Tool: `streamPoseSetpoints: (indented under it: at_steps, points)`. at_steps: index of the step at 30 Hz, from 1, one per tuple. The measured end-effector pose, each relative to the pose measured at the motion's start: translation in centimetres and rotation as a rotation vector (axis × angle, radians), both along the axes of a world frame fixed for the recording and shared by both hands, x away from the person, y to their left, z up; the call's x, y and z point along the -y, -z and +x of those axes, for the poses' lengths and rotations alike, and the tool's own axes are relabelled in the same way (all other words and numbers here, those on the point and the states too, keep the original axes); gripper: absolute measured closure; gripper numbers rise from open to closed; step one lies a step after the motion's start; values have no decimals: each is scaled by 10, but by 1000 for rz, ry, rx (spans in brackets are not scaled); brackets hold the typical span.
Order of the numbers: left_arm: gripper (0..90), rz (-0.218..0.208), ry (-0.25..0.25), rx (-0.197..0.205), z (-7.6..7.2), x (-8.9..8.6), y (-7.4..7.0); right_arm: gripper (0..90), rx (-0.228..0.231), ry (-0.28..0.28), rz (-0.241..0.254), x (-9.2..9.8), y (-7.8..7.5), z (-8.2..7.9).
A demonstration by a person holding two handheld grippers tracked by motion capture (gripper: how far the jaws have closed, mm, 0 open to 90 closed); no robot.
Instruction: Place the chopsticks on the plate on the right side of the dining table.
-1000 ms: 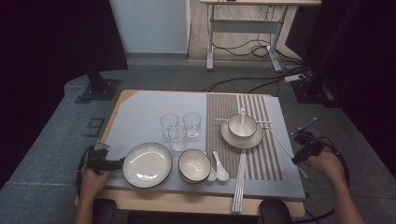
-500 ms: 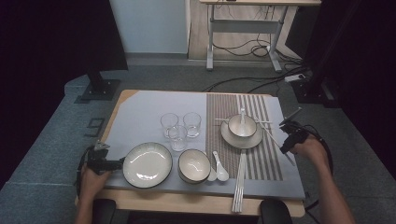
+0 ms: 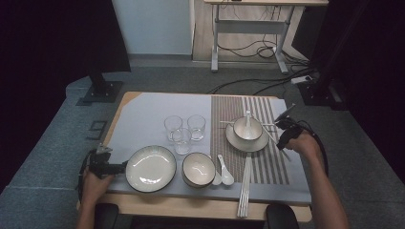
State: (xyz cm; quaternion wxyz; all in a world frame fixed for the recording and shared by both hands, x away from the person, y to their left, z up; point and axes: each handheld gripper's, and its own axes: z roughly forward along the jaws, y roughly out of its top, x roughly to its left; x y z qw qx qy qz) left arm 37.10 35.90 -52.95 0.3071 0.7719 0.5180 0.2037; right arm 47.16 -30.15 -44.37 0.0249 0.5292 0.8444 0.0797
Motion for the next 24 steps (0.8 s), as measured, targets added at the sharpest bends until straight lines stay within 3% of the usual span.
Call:
streamPoseSetpoints:
  at_steps: [18, 24]
  points:
    - [24, 0, 0, 0, 0, 0, 0, 842, 9, -14, -17, -21, 11, 27]
    - [24, 1, 0, 0, 0, 0, 0, 841, 18, -19, 1, -24, 12, 32]
